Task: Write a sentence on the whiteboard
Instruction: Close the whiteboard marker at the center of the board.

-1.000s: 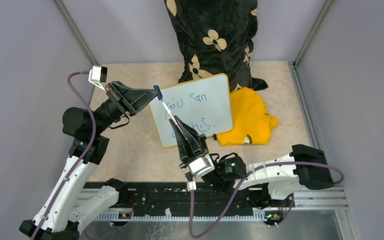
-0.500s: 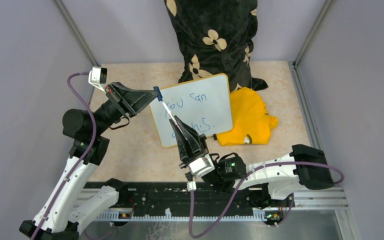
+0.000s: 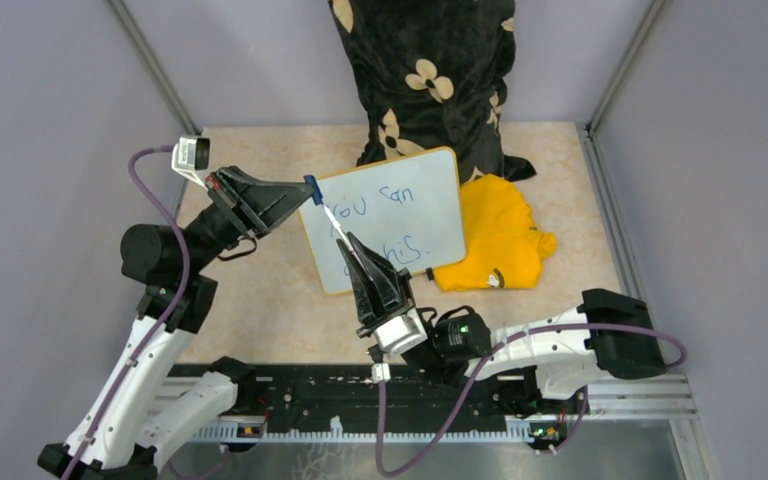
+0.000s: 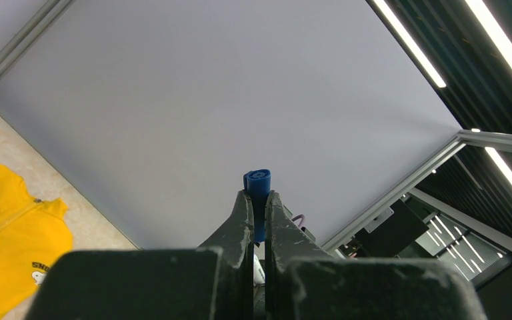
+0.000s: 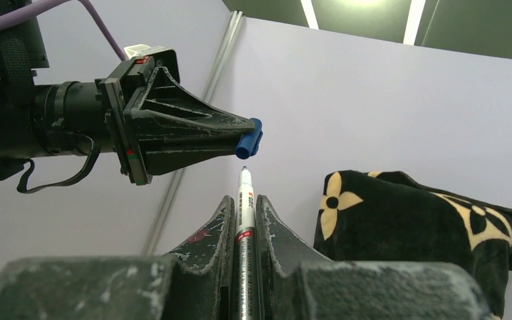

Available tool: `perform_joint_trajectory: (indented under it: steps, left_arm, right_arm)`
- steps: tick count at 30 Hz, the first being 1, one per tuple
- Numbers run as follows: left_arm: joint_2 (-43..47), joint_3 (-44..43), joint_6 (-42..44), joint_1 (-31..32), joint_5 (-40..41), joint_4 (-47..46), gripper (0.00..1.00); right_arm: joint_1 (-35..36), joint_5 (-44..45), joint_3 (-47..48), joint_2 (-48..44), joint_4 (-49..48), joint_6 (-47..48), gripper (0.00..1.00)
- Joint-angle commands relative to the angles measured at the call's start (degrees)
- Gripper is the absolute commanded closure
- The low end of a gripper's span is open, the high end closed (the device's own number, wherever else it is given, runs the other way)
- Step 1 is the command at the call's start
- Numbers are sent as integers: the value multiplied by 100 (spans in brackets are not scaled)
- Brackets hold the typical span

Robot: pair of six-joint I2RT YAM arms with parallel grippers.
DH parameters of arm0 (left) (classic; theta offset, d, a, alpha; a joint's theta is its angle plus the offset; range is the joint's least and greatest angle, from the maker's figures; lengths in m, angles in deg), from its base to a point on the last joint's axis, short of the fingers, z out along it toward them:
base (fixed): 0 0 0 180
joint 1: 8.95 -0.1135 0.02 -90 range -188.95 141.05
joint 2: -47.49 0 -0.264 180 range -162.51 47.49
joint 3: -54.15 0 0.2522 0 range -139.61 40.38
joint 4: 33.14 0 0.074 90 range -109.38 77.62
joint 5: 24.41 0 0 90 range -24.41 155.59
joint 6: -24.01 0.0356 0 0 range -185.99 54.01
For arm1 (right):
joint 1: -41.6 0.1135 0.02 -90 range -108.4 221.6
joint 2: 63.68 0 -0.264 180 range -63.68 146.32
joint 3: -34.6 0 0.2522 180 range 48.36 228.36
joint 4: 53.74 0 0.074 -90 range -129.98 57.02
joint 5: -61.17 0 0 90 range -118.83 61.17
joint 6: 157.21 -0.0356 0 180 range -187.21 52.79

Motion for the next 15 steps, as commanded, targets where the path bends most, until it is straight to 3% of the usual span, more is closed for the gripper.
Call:
perform_joint_trajectory:
  steps: [1, 15]
  left_arm:
    - [87, 35, -67, 27, -87, -248, 100]
    - [20, -44, 136, 33, 311, 99, 100]
  right_arm:
    - [62, 9, 312, -5, -1026, -14, 100]
    - [113, 30, 236, -102, -1034, -11, 100]
